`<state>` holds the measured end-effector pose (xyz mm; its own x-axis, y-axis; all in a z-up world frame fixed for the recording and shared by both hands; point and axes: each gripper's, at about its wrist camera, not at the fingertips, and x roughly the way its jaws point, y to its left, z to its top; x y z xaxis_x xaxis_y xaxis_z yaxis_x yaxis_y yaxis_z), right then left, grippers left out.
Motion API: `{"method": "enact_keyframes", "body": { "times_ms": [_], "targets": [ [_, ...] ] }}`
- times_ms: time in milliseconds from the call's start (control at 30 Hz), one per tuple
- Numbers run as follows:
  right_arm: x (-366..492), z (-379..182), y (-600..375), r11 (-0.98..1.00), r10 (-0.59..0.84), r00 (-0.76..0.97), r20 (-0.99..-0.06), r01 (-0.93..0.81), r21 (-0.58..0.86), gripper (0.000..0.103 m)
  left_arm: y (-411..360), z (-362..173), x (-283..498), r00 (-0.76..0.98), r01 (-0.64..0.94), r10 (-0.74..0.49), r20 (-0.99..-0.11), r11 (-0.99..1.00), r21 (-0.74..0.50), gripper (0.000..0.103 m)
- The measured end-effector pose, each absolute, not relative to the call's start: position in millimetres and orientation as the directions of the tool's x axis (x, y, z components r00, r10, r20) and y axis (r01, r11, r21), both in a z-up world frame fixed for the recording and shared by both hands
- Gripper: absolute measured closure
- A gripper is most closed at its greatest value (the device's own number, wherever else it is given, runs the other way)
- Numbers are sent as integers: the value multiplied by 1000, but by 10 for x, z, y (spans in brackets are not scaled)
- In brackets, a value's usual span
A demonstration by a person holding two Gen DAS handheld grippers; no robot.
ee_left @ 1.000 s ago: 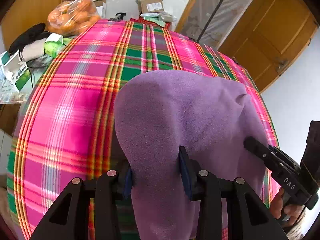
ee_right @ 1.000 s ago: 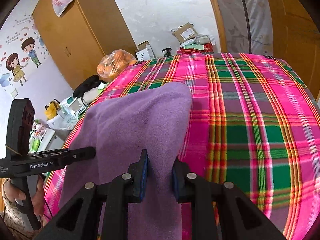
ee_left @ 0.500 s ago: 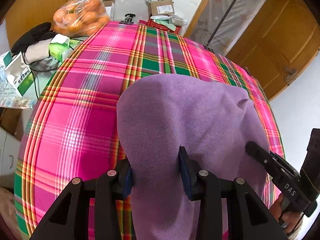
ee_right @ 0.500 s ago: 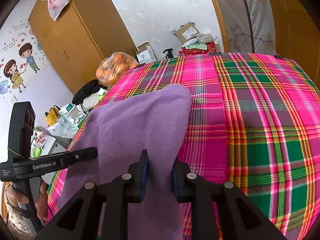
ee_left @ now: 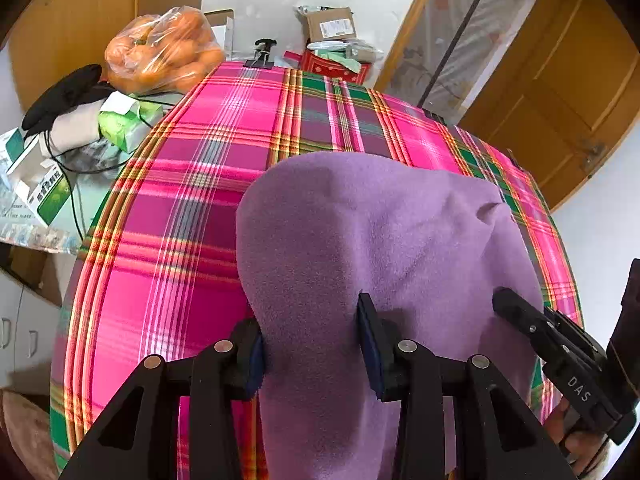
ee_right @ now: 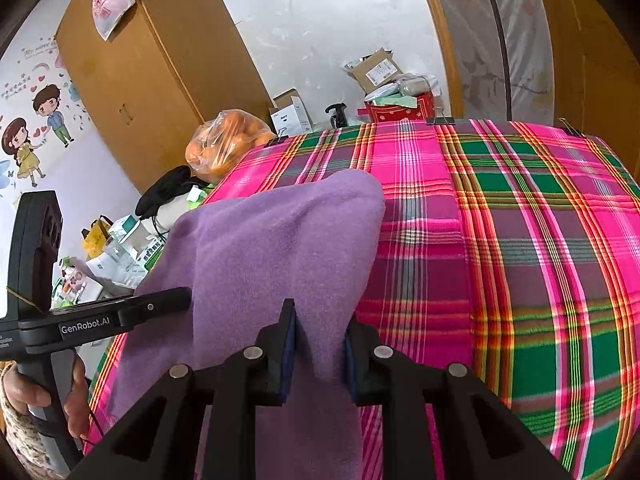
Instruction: Fold clothes
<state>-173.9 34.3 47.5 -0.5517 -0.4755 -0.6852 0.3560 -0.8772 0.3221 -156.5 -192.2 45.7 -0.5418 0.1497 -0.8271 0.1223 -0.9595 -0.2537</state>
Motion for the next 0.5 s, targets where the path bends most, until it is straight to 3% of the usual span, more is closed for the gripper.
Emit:
{"method": "enact_keyframes", "body": {
  "times_ms": [500],
  "targets": [
    [-1923, 276, 295, -898, -434, -557, -708, 335, 286, 81, -1964, 336, -1757, -539, 118, 144, -830, -963, -243, 60]
  ]
}}
